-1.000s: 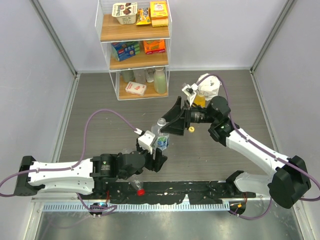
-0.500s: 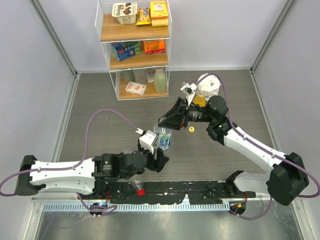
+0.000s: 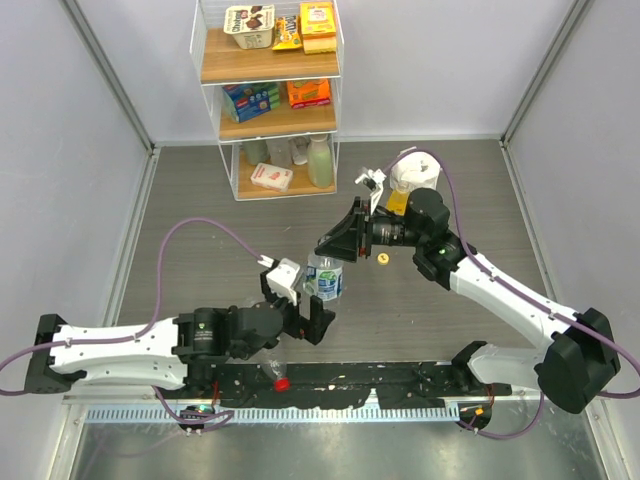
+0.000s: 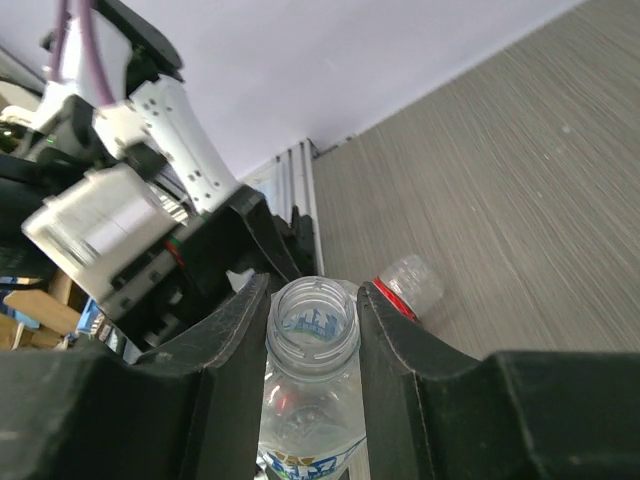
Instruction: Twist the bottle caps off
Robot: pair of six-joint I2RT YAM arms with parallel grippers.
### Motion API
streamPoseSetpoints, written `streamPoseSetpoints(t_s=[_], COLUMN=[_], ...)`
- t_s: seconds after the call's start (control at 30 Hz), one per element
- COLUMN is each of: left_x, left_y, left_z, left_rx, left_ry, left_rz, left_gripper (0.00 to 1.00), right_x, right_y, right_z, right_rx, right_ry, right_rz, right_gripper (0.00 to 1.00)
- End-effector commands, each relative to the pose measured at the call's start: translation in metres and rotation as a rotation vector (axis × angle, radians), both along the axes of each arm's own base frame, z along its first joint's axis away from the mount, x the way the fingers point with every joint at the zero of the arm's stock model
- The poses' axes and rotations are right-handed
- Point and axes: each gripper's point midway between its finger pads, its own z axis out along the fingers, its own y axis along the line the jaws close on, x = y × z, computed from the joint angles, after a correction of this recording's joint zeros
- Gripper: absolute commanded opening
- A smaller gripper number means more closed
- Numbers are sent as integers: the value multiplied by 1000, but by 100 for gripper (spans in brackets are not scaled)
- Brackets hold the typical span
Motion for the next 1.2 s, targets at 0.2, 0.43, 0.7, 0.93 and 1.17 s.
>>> streamPoseSetpoints(t_s=[0.2, 0.43, 0.7, 0.93, 1.17], left_x=[18, 23, 23, 23, 22], left_y=[28, 42, 46, 49, 50], left_z=[11, 6, -1, -6, -11], left_rx=[-45, -47, -29, -1, 22], left_ry=[-24, -18, -10, -5, 3], left_rz=[162, 230, 245, 251, 253], left_gripper=[100, 100, 100, 100, 100], right_x=[60, 100, 132, 149, 165], right_y=[-18, -53, -79, -86, -75], right_z=[-20, -12, -26, -35, -47], right_rx=[-148, -119, -187, -211, -293], right_ry=[-69, -191, -294, -393, -463], right_rz=[-353, -692, -931, -1099, -1138], right_gripper=[2, 2, 2, 2, 3])
